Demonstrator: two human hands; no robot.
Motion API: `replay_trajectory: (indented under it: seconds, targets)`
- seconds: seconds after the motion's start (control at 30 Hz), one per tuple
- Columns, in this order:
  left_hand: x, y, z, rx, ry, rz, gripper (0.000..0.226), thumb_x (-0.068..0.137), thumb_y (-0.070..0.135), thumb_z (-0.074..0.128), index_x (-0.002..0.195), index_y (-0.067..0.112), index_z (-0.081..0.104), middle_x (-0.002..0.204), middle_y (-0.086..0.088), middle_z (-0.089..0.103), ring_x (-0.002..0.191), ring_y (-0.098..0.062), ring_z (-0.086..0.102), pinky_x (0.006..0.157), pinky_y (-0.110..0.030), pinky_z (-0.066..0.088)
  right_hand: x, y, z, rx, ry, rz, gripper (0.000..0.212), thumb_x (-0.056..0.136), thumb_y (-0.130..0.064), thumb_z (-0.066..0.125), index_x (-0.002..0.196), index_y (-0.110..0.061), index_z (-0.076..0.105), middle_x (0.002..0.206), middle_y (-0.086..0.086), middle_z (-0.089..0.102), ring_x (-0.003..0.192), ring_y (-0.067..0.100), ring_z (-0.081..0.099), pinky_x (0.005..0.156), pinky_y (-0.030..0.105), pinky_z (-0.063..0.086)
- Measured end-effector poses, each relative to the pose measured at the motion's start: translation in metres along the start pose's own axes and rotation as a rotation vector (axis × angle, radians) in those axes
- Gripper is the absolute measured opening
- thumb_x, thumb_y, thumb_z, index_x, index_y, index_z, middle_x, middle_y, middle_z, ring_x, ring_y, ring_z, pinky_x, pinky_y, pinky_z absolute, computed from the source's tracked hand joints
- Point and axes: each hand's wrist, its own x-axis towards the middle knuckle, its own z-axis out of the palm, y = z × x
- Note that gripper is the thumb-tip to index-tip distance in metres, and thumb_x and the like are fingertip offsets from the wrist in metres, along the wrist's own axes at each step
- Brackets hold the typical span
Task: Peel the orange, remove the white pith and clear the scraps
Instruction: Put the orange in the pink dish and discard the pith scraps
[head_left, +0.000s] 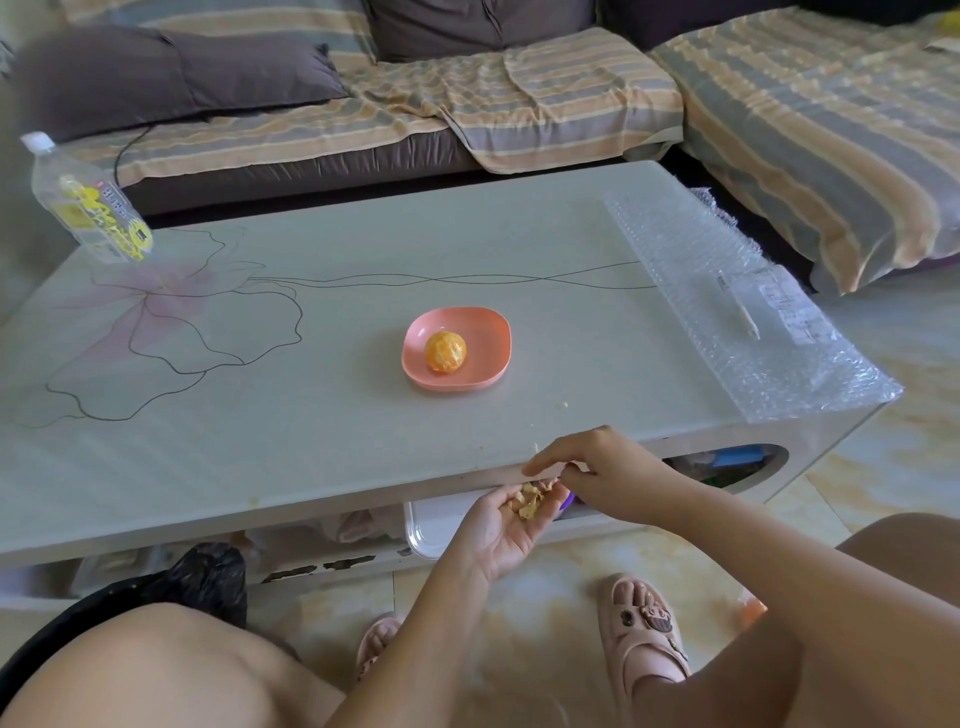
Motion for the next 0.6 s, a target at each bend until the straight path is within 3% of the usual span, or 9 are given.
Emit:
replay_trajectory:
  seconds: [0.1,0.2,0.3,0.4,0.5,0.6]
  targets:
    - [-0.002,-0.001,-0.001,-0.007,-0.001,-0.003,0.052,0.101,0.012,0.04,0.069,-0.019,0.068,0.078,-0.028,0.069,0.066,-0.036,0.071,0.061,-0.037,0.059,0.002,0.0,0.002,-0.007,-0.013,-0.018,0.052,0.082,0.005,0.041,0.115,-0.025,0.066,0.115,-0.012,0.066,0.099,0.006,0.061,0.084,0.019,0.048]
    - [-0.001,0.0,-0.004,-0.004,0.028,0.001,0.046,0.099,0.01,0.043,0.071,-0.017,0.069,0.077,-0.027,0.069,0.063,-0.033,0.071,0.058,-0.036,0.059,0.003,-0.001,0.004,-0.001,-0.023,-0.047,0.045,0.083,0.007,0.042,0.11,-0.016,0.069,0.116,-0.009,0.063,0.097,0.001,0.057,0.078,0.003,0.039]
    - [-0.003,-0.001,-0.005,-0.007,0.036,-0.014,0.032,0.097,0.007,0.049,0.082,-0.015,0.066,0.078,-0.025,0.07,0.064,-0.032,0.072,0.059,-0.036,0.06,0.003,-0.003,0.004,-0.033,-0.032,-0.078,0.039,0.087,0.002,0.044,0.112,-0.018,0.067,0.1,-0.014,0.057,0.084,-0.004,0.053,0.072,0.001,0.035]
    - [-0.002,-0.002,-0.006,-0.006,0.033,-0.01,0.031,0.095,0.006,0.051,0.08,-0.015,0.068,0.078,-0.025,0.069,0.064,-0.031,0.072,0.059,-0.037,0.059,0.004,-0.003,0.003,-0.098,0.017,-0.098,0.036,0.089,-0.001,0.046,0.115,-0.017,0.066,0.105,-0.006,0.06,0.082,0.0,0.051,0.071,0.0,0.033]
    - [-0.001,-0.002,-0.006,-0.008,0.018,-0.026,0.026,0.096,0.007,0.051,0.09,-0.014,0.065,0.086,-0.025,0.069,0.07,-0.032,0.072,0.065,-0.038,0.059,0.01,0.002,0.0,-0.141,0.169,-0.073,0.047,0.086,0.004,0.042,0.125,-0.015,0.06,0.128,0.0,0.057,0.112,0.013,0.055,0.086,0.0,0.028]
    - [-0.003,-0.001,-0.002,0.022,0.004,-0.045,0.029,0.097,0.007,0.048,0.09,-0.015,0.066,0.089,-0.027,0.068,0.072,-0.033,0.072,0.069,-0.038,0.058,0.015,0.01,-0.004,-0.223,0.195,0.065,0.057,0.089,0.001,0.037,0.143,-0.017,0.037,0.15,-0.002,0.035,0.135,0.015,0.038,0.102,0.012,0.025]
